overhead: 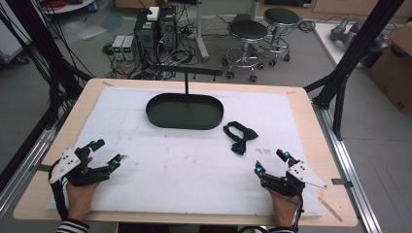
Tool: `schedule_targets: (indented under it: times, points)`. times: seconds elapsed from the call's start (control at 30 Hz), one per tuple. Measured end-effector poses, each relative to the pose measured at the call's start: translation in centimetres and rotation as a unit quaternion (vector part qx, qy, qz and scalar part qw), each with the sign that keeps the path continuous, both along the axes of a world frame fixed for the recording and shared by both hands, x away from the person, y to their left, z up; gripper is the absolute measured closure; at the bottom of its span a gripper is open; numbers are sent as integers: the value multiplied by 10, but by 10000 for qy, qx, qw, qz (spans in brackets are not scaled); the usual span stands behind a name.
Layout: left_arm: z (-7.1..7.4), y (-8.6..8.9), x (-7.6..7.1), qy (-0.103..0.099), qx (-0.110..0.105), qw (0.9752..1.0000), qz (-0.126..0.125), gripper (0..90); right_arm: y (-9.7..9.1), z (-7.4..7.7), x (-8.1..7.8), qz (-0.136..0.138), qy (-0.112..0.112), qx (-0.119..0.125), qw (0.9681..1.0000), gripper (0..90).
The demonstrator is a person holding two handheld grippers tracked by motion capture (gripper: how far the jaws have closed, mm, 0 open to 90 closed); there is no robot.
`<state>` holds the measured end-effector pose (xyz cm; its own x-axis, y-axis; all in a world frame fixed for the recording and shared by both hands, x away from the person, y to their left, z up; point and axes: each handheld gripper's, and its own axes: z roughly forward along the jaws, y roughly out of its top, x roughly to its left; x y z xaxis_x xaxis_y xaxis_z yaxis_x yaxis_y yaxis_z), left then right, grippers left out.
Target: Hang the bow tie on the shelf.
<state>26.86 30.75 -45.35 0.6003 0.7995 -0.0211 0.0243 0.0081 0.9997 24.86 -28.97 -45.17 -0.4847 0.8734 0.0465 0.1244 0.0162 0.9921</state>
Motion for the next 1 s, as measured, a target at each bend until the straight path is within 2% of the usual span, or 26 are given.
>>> schedule_targets:
  times: [0.3,0.73,0.93,1.0]
  points:
    - [0,-1,0,-14,66,10000,2,146,-1,0,0,52,-1,91,9999,98]
    - [0,-1,-1,-79,52,9999,-37,144,-1,0,0,29,-66,27,10000,98]
    - [0,-1,-2,-109,75,9999,-42,143,-1,0,1,30,-16,29,10000,98]
    - [0,-1,-2,-111,74,9999,-42,144,-1,1,2,37,70,54,10000,98]
